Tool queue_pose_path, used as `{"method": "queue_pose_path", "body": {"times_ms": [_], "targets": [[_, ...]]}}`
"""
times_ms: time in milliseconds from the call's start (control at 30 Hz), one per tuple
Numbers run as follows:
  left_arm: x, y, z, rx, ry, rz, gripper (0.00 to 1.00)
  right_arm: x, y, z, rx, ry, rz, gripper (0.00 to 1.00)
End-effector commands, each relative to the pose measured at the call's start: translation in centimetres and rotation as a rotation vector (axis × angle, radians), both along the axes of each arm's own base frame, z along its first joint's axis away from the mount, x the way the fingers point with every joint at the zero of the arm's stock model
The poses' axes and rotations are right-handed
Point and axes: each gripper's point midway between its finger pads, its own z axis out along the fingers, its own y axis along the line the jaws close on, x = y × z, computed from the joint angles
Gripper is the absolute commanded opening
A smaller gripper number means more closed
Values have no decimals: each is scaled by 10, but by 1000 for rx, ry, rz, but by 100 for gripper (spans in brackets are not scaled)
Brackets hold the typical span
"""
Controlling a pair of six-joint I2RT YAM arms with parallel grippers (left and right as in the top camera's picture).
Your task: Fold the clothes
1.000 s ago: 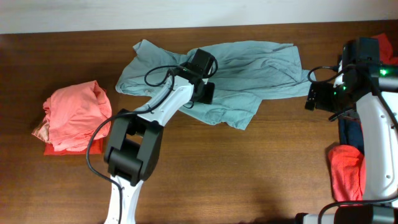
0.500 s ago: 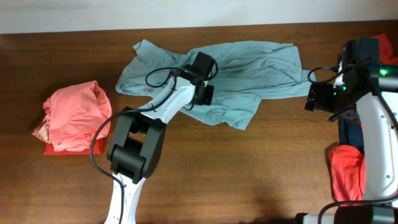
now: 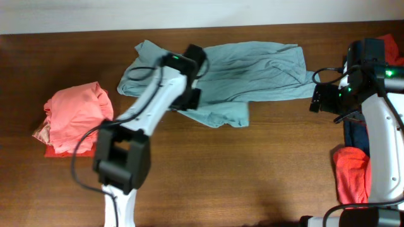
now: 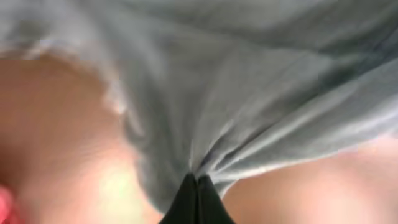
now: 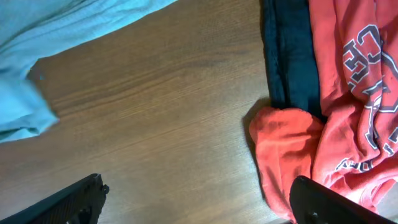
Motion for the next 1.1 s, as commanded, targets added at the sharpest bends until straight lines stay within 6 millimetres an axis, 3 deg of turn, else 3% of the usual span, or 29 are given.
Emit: {"method": "queue_pose_path", "body": {"times_ms": [0, 233, 433, 600, 700, 833, 867, 967, 1067], "targets": [[-3, 54, 24, 91, 11, 80, 0, 1, -5, 6, -20, -14, -3, 99], [-22, 125, 25, 113, 134, 315, 0, 0, -5, 6, -20, -12, -2, 99], [-33, 127, 25, 1, 212, 382, 0, 0, -5, 6, -20, -12, -2, 99], [-29, 125, 25, 8, 195, 362, 0, 0, -4, 5, -16, -9, 3, 99], [-25, 125, 24, 7, 178, 362, 0, 7, 8, -3, 45, -5, 76, 99], [-16, 125, 23, 4, 142, 361, 0, 23, 8, -36, 67, 36, 89, 99], [-14, 125, 22, 1, 132, 361, 0, 34, 7, -55, 73, 50, 89, 99], [-12, 125, 22, -1, 126, 361, 0, 51, 4, -82, 73, 77, 117, 99], [-9, 125, 22, -5, 114, 361, 0, 66, 0, -122, 77, 134, 136, 99]]}}
